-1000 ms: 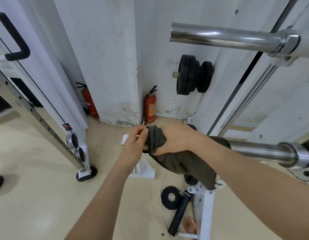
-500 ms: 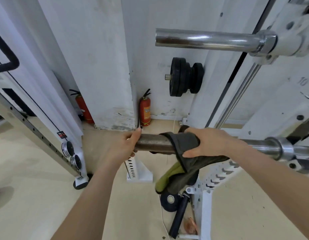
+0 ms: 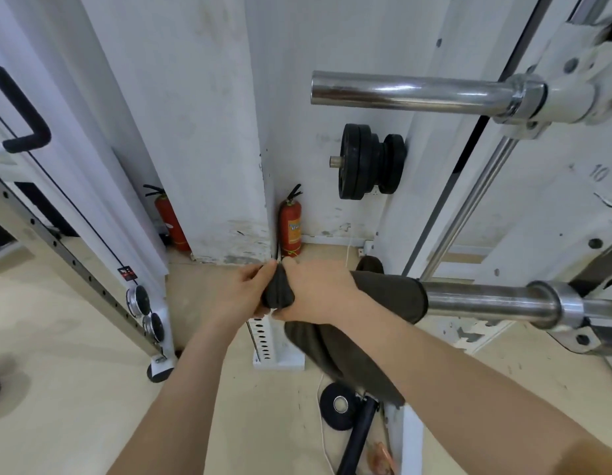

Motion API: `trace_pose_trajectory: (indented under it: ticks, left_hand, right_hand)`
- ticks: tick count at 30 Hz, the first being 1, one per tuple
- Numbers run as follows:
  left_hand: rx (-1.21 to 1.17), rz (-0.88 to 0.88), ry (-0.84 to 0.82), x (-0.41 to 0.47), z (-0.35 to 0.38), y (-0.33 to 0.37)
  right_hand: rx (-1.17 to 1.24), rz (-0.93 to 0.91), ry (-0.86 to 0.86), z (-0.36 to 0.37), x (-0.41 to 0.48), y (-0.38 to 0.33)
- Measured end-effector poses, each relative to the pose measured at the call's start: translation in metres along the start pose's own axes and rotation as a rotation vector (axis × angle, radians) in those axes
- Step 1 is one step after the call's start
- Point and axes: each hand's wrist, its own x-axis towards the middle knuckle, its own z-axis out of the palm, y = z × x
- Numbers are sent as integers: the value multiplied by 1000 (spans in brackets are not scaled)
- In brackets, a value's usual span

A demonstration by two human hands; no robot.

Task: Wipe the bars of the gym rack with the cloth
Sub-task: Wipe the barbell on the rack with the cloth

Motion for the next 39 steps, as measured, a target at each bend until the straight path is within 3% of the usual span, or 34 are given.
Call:
trace_pose_trajectory:
  ticks: [3,6,10,13,15,17,19,22,24,26,29,34,39]
  left_hand:
    - [-285,-15,-89,2,-8,-10]
    - [-442,12,-83,-4,-6,-30]
    - [-265,83,-2,-6,-6,-19]
    - [207,118,107,3,-2,0]
    - [310,42,0,2,9,3]
    - [164,-13,-51,-2,17,-4]
    - [27,42,-24,-4,17,-15]
    - [-166,130,-168,-6,3,-23]
    - [-46,214,-176,-7,-5,-15]
    - [329,335,-28,-11,-5,-1]
    - [830,519,141,-26,20,13]
    - [1112,738,-19,-44,114,9]
    - [1220,743,28,-41,148,10]
  right_hand:
    - [41,9,49,-5,-20,31]
    - [51,132,-49,-11,-60,84]
    - [-3,352,-184,-26,-114,151]
    - [-3,450,-288,-33,-128,172]
    - [2,445,-378,-30,-115,168]
    - [76,377,-426,-30,-94,152]
    - [152,300,-386,-31,-72,122]
    - [104,149,-232,-17,-37,60]
    - [50,127,-43,-3,-29,32]
    - [25,161,101,5,-40,39]
    - [-45,244,100,4,-82,85]
    - [-160,473,145,-3,-161,171]
    - [-182,599,177,2,-172,182]
